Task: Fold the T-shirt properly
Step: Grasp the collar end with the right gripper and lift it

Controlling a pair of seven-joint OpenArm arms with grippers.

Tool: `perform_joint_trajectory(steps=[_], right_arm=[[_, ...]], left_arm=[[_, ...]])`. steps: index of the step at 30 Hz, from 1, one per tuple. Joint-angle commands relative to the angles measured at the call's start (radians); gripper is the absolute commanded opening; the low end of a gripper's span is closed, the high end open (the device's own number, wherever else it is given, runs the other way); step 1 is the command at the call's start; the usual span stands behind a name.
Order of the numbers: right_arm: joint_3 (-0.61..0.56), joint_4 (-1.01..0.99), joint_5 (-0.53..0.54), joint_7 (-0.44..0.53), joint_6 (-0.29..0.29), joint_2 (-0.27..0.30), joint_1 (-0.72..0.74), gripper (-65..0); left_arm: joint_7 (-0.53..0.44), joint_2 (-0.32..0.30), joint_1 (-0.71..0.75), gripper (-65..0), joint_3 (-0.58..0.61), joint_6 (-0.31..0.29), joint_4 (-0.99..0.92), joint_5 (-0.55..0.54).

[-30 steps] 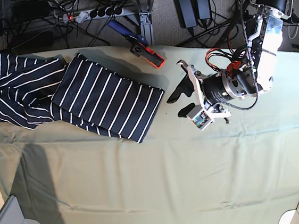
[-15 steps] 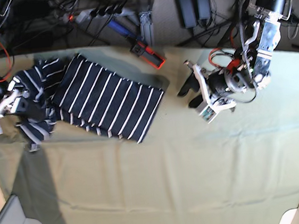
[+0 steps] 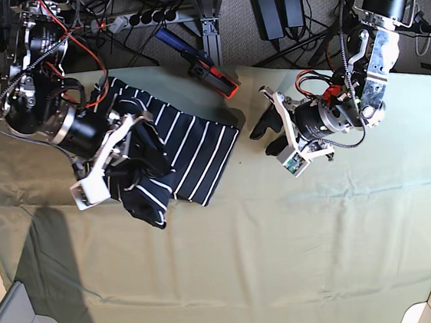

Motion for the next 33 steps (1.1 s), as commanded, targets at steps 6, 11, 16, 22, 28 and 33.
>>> perform_joint_trajectory(steps=[6, 11, 16, 22, 28, 33], right_arm=[[-0.112, 0.006, -0.160, 0.064, 0.093, 0.005, 0.009, -63.2], [-0.173, -0.003, -0.133, 0.068, 0.093, 0.005, 0.009, -20.3], [-0.199, 0.000, -0.037, 0.071, 0.093, 0.004, 0.046, -20.5], [-0.153, 0.011, -0.062, 0.069, 0.092, -0.009, 0.108, -20.5], [0.005, 0.006, -0.257, 0.123, 0.091, -0.006, 0.182, -65.0], [0.125, -0.078, -0.269, 0.138, 0.091, 0.003, 0.236, -65.0]], left_arm=[[0.006, -0.006, -0.016, -34.1, -0.006, -0.016, 0.016, -0.018], [0.008, -0.006, -0.017, -34.1, -0.007, -0.016, 0.016, -0.018], [0.008, -0.009, -0.019, -34.1, -0.050, -0.015, 0.016, -0.022], [0.070, -0.026, -0.019, -44.6, -0.198, -0.016, 0.033, -0.120], [0.217, -0.043, -0.016, -65.0, -0.259, -0.111, 0.147, -0.265], [0.291, -0.042, 0.013, -65.0, -0.174, -0.111, 0.338, -0.367]])
